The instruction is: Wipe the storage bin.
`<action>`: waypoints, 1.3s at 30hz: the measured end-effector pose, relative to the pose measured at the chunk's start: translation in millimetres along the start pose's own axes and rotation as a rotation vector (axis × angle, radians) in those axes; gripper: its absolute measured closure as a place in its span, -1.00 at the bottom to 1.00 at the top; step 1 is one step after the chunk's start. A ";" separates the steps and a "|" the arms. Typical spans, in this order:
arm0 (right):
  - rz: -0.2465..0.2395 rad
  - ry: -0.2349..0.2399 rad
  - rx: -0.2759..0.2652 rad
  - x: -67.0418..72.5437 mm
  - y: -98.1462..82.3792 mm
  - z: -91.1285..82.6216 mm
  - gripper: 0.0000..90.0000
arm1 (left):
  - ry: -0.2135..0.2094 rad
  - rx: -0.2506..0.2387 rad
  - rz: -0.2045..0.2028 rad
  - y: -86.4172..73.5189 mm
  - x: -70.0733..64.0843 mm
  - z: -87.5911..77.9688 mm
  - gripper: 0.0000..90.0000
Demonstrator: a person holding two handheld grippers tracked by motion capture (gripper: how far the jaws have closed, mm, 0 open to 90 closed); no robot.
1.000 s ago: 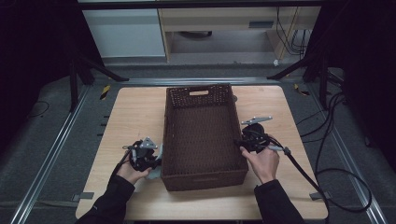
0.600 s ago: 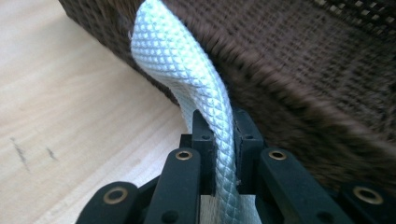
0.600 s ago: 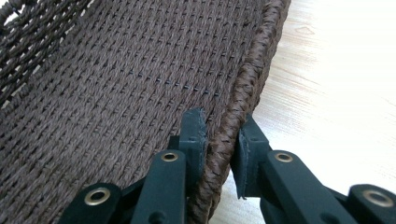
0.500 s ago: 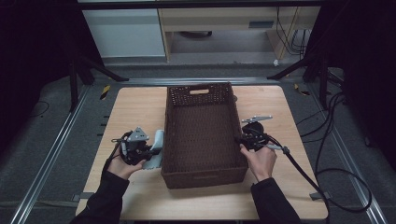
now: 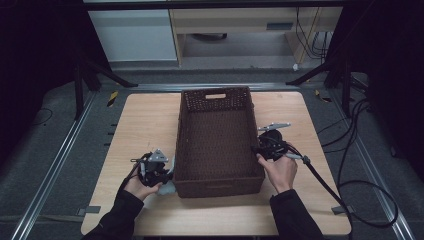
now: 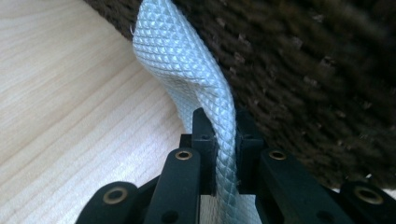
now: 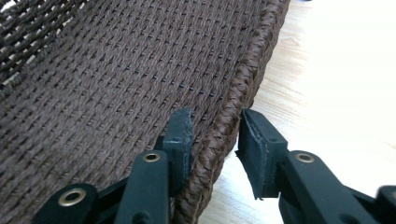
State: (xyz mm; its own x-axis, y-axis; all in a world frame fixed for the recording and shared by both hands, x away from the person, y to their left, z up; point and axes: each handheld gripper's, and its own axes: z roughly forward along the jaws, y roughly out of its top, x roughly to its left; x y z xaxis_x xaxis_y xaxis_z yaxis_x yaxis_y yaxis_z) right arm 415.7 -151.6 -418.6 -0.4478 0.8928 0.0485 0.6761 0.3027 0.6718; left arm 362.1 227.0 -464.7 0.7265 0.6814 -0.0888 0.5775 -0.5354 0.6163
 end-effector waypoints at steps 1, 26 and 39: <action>-0.009 -0.004 -0.003 0.3 -0.3 -0.3 0.42 | 0.001 -0.005 -0.004 0.2 0.7 -2.1 0.81; -0.033 0.030 0.049 4.4 -7.8 -7.6 0.29 | -0.002 -0.039 0.006 -8.5 -17.5 -23.4 0.81; 0.038 0.014 0.038 3.1 -5.3 -3.2 0.75 | 0.013 -0.081 0.000 -0.2 -13.8 -33.7 0.81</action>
State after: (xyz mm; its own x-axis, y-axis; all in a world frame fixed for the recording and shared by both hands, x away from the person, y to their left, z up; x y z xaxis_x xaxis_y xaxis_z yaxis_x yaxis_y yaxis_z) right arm 408.9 -151.5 -419.6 -0.4293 0.8992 0.0841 0.7144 0.2811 0.6408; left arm 339.4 234.5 -437.2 0.7214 0.6879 -0.0793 0.5450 -0.4934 0.6779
